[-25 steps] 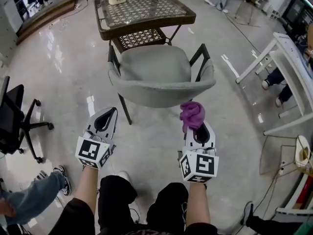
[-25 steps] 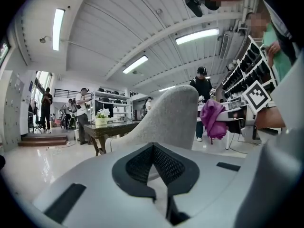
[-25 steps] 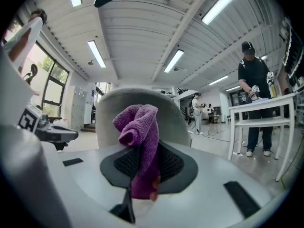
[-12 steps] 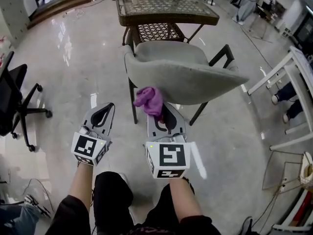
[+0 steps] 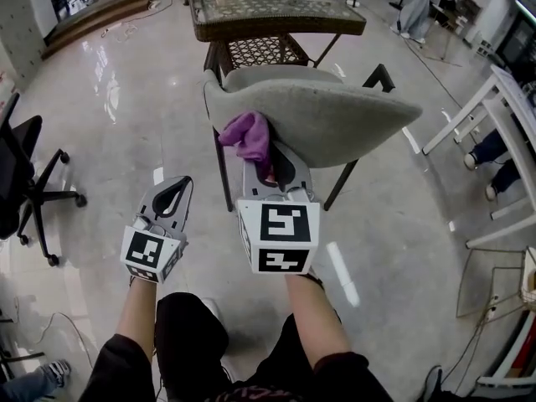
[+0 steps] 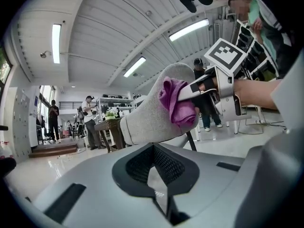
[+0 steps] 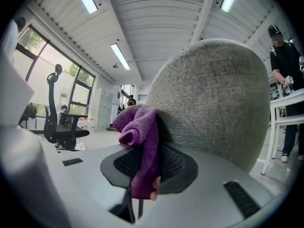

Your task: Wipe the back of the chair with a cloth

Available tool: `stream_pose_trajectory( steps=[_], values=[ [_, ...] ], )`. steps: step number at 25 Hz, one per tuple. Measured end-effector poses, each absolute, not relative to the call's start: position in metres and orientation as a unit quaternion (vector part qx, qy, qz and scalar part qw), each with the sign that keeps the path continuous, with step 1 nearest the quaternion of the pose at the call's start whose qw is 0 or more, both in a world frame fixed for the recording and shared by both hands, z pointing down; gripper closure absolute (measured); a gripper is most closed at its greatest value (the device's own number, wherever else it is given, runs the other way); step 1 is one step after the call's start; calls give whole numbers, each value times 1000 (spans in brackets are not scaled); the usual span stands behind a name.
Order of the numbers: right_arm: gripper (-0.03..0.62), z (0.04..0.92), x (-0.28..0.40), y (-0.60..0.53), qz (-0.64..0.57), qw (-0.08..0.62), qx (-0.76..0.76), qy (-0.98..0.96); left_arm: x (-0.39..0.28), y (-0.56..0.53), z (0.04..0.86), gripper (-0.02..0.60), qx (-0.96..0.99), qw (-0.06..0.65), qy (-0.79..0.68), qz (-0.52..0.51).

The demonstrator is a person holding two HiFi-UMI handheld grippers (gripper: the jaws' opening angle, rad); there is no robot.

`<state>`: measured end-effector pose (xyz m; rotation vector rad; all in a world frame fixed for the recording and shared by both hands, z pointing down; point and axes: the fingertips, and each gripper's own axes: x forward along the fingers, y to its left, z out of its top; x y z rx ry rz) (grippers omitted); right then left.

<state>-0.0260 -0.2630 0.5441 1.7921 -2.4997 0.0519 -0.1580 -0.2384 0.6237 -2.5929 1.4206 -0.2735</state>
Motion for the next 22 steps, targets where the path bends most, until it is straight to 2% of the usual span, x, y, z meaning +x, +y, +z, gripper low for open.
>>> stream_pose_trajectory(
  steps=[9,15,18,22],
  values=[
    [503,539,42,-241,-4,18,618,-786,-118,-236,631,572,-886,91,445,-96],
    [503,544,120,-229,17,-2,669,-743,-79,-231,634,572,-900,101,412,-103],
    [503,550,161,-234,65,-37,673,-736,-65,-225,636,572,-905,112,396,-110],
    [503,562,213,-240,74,-18,710,-700,-52,-219,638,572,-909,117,384,-116]
  ],
)
